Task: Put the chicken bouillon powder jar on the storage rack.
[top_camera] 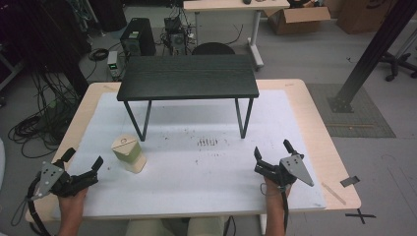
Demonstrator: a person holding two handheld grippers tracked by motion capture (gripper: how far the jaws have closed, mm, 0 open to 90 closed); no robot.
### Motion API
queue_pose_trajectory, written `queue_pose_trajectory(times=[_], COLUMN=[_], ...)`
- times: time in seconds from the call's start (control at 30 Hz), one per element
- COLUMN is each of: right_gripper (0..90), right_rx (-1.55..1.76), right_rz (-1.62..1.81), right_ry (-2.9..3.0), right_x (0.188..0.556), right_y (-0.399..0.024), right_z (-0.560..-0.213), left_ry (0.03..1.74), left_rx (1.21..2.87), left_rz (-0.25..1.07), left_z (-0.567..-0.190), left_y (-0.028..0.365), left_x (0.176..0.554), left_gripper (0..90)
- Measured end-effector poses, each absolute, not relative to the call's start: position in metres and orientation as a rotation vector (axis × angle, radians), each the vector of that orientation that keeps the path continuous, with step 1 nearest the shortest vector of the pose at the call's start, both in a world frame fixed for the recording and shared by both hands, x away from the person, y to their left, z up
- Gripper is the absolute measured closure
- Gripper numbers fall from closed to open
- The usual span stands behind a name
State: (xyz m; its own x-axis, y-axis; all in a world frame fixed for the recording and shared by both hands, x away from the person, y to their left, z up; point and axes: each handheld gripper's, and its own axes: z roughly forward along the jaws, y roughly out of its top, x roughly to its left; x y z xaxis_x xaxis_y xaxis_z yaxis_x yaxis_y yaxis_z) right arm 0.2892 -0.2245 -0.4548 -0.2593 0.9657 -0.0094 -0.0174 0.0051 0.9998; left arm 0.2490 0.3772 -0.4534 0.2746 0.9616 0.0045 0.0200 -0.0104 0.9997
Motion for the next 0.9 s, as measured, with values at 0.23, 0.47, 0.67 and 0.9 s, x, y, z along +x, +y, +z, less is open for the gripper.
queue_pose_trajectory(times=[0.23, 0.47, 0.67, 0.9], right_gripper=[0.0, 0.0, 0.0, 0.0], right_rx=[1.057, 1.057, 1.057, 1.057], right_rz=[1.401, 1.401, 1.401, 1.401], right_ry=[1.392, 1.393, 1.393, 1.394], right_x=[0.2894, 0.2894, 0.2894, 0.2895], right_y=[-0.2245, -0.2244, -0.2243, -0.2244], right_z=[-0.4547, -0.4547, -0.4547, -0.4546], left_ry=[1.012, 1.012, 1.014, 1.012], left_rx=[1.349, 1.348, 1.347, 1.339], left_rz=[0.997, 0.998, 0.996, 0.994], left_z=[-0.4535, -0.4535, -0.4534, -0.4534], left_y=[0.3772, 0.3772, 0.3774, 0.3782], left_x=[0.2489, 0.2488, 0.2490, 0.2487], left_gripper=[0.2, 0.3, 0.3, 0.2])
